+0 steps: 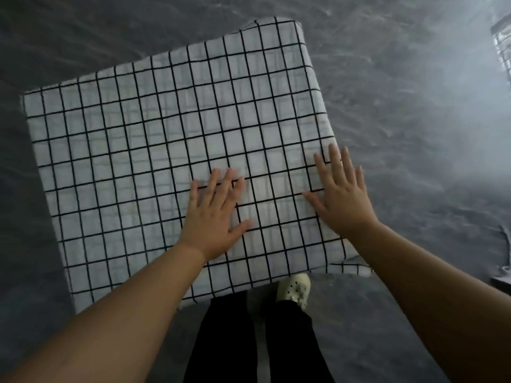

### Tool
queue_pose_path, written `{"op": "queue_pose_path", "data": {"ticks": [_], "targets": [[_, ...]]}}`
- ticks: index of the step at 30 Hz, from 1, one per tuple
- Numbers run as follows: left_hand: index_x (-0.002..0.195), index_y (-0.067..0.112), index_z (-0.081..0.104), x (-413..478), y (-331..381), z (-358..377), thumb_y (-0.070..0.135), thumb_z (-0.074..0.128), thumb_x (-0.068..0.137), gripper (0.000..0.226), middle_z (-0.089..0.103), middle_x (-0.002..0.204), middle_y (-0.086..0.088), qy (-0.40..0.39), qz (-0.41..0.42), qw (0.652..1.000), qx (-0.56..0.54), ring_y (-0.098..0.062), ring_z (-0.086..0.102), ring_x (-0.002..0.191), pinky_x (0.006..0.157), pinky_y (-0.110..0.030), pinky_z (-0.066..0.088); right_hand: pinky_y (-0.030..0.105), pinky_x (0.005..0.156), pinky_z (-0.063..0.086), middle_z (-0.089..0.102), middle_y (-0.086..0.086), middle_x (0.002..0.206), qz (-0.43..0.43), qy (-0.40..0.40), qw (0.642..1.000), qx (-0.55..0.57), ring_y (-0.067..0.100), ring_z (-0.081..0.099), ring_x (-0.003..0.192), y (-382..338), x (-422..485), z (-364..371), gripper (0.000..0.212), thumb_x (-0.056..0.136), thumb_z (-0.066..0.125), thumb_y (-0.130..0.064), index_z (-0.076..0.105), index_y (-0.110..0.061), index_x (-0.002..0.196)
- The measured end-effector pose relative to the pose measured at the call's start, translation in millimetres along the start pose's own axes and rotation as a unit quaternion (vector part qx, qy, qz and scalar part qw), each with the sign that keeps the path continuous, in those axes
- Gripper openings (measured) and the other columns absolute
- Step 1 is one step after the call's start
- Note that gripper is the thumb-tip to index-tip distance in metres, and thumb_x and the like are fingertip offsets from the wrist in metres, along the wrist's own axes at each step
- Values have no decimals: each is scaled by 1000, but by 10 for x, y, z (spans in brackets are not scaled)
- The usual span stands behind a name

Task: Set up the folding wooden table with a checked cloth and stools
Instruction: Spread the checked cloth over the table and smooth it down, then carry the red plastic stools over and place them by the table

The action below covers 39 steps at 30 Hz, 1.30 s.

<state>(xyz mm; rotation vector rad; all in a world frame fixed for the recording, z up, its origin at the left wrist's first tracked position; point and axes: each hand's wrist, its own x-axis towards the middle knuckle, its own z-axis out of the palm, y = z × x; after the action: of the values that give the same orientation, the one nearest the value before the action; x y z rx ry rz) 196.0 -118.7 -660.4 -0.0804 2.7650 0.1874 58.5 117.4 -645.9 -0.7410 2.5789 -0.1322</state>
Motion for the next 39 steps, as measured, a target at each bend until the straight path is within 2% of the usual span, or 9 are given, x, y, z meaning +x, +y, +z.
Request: {"op": "queue_pose_path", "data": {"ticks": [5,7,10,13,20,24,27,32,39], "targets": [[144,33,-23,53,186,-964,70,9,85,77,-20,155,6,11,3,997,-70,-16,-17,143,117,-42,-4,35,115,-5,1,6,158,55,83,994,49,19,-10,144,-197,-345,-858,72,95,31,-53,6,-15,150],[148,30,-12,87,365,-1580,69,9,85,77,-13,157,5,42,21,994,-95,-16,-13,144,117,-41,2,33,114,0,14,7,157,76,135,986,60,21,2,145,-285,-562,-1381,68,95,36,-49,17,-13,149],[150,30,1,32,728,-2623,67,15,86,75,7,159,3,100,96,983,-119,-17,1,145,116,-40,11,37,111,24,35,7,149,118,230,962,91,24,28,138,-378,-1010,-2247,63,92,45,-45,30,-12,144],[149,34,1,-166,1189,-3593,65,17,84,74,14,157,2,161,186,963,-114,-19,8,145,113,-36,8,43,105,34,43,9,141,163,338,923,85,28,39,130,-403,-1680,-3024,57,91,51,-41,40,-12,139],[150,28,12,-965,2623,-5006,66,12,83,77,18,157,-1,218,369,900,-73,-22,13,144,112,-43,16,41,110,31,46,13,140,322,514,793,56,27,38,132,-385,-3650,-4043,60,93,42,-48,42,-8,138],[150,26,16,-1682,3576,-5126,64,19,87,73,23,155,-4,217,478,850,-51,-26,20,142,111,-45,21,40,110,28,41,12,144,433,545,716,52,27,35,133,-434,-4911,-3976,69,90,30,-57,40,-9,139],[150,29,12,-2288,4218,-5010,64,19,87,73,17,157,-2,200,555,807,-40,-23,14,144,112,-41,14,42,109,28,40,14,145,525,532,663,47,30,35,133,-508,-5823,-3676,73,90,27,-59,37,-7,141],[150,27,16,-3445,5062,-4533,65,15,85,75,19,156,-3,147,658,738,-15,-23,15,144,113,-43,16,49,101,40,51,23,132,645,511,565,60,38,47,122,-799,-7307,-2865,71,90,36,-54,46,2,132],[151,27,11,-5248,5926,-3653,69,9,83,79,14,158,-1,76,755,651,20,-21,10,145,114,-42,12,42,110,33,39,14,146,780,445,430,93,27,34,135,-1654,-9154,-1707,78,89,28,-64,34,-8,142]]}}
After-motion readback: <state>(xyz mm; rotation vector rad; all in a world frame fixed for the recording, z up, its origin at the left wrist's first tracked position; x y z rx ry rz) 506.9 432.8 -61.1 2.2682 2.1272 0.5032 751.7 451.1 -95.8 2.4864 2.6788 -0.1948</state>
